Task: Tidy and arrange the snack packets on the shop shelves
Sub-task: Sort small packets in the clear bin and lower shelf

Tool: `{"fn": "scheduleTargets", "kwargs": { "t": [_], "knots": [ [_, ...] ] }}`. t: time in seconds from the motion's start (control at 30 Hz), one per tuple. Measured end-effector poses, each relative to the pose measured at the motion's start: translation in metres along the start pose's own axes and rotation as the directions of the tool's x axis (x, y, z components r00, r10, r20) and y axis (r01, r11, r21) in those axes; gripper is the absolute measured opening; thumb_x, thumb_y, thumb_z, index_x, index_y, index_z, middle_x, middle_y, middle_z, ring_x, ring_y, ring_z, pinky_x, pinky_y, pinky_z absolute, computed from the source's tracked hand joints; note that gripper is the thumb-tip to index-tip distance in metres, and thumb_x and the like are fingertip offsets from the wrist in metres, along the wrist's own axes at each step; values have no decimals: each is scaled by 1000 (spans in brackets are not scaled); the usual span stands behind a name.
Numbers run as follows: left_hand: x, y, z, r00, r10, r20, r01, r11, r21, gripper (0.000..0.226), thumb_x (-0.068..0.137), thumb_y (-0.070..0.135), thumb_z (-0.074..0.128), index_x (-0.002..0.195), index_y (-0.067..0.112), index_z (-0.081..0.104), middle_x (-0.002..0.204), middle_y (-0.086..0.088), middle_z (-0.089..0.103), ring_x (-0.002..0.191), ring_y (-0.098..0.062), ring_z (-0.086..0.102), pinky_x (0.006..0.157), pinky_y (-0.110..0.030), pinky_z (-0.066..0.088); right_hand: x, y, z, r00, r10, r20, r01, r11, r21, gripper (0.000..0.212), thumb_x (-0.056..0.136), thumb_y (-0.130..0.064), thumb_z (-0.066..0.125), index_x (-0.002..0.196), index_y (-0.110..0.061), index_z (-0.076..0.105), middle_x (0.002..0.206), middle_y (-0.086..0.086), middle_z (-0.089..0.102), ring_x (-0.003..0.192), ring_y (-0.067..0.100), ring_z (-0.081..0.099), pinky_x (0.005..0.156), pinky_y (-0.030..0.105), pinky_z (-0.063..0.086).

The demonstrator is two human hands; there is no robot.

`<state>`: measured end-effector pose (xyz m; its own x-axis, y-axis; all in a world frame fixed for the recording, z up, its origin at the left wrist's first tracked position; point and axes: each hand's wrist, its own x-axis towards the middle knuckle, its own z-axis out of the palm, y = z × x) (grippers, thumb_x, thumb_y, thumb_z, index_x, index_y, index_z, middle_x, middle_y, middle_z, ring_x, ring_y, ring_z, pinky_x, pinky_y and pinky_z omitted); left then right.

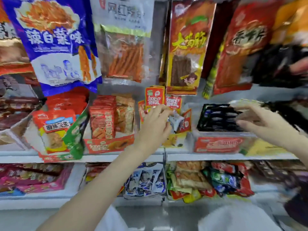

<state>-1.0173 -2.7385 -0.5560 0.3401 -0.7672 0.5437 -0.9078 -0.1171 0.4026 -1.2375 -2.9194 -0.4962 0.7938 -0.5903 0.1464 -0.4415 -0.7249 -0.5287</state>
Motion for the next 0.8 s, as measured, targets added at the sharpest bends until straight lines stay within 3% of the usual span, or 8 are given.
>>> {"fn": "scheduleTargets", "kwargs": {
  "t": [0.13, 0.23, 0.3, 0.37, 0.43, 0.57, 0.67, 0.8],
  "knots": [
    [48, 27, 36, 956, 172, 238, -179, 984, 9, 22, 85, 24, 57, 105, 15, 60, 105, -1, 56, 98, -22, 51, 88, -37, 38, 0, 33, -9, 983, -2, 185, 47, 970, -237, 56, 79, -32, 68, 129, -28, 43, 121, -15, 49, 103, -1, 48, 77, -3, 30],
    [76, 34, 50, 928, 231, 292, -270, 958, 99, 23, 85, 39, 59, 100, 22, 61, 94, 11, 58, 93, -10, 39, 90, -26, 18, 12, 48, -7, 976, 12, 219, 61, 944, -325, 62, 79, -50, 61, 135, -37, 36, 120, -20, 47, 104, 2, 49, 86, 18, 40],
    [92, 37, 53, 914, 279, 293, -320, 942, 99, 23, 84, 43, 60, 97, 24, 62, 92, 13, 58, 93, -7, 34, 90, -24, 13, 24, 54, -8, 968, -3, 253, 77, 956, -285, 38, 81, -46, 63, 116, -42, 51, 112, -18, 58, 96, 5, 57, 83, 25, 47],
    [106, 38, 56, 879, 300, 371, -335, 942, 31, 24, 83, 46, 59, 98, 28, 63, 94, 16, 57, 96, -4, 32, 90, -22, 14, 34, 57, -14, 964, -20, 264, 76, 976, -203, 12, 81, -31, 68, 83, -41, 62, 89, -19, 65, 80, 1, 61, 72, 15, 48],
    [115, 38, 60, 820, 293, 492, -314, 948, -41, 25, 82, 53, 56, 98, 34, 62, 97, 19, 59, 96, -1, 34, 89, -21, 16, 43, 64, -17, 966, -46, 255, 94, 980, -178, 25, 81, -20, 70, 67, -39, 62, 75, -21, 64, 73, -8, 59, 62, 6, 42],
    [133, 42, 68, 743, 274, 610, -318, 947, -38, 41, 77, 60, 54, 109, 35, 57, 108, 17, 59, 101, -4, 40, 85, -21, 17, 68, 67, -13, 994, -80, 71, 97, 956, -275, 9, 87, -16, 62, 80, -18, 68, 72, -10, 58, 53, -4, 49, 56, 3, 36],
    [145, 50, 76, 728, 253, 637, -368, 928, 52, 63, 73, 63, 58, 125, 29, 46, 121, 11, 52, 112, -11, 41, 95, -28, 23, 80, 66, -10, 993, -92, -74, 67, 955, -289, 11, 88, -15, 59, 79, -17, 64, 73, -5, 58, 54, -6, 44, 54, 1, 35],
    [145, 47, 80, 652, 275, 706, -487, 866, 112, 74, 71, 61, 64, 131, 34, 29, 128, 13, 39, 120, -11, 31, 102, -30, 18, 68, 69, -16, 1000, -15, 0, 15, 992, -127, 15, 87, -16, 61, 72, -17, 61, 71, -8, 61, 51, 6, 61, 53, 6, 41]
  ]
}}
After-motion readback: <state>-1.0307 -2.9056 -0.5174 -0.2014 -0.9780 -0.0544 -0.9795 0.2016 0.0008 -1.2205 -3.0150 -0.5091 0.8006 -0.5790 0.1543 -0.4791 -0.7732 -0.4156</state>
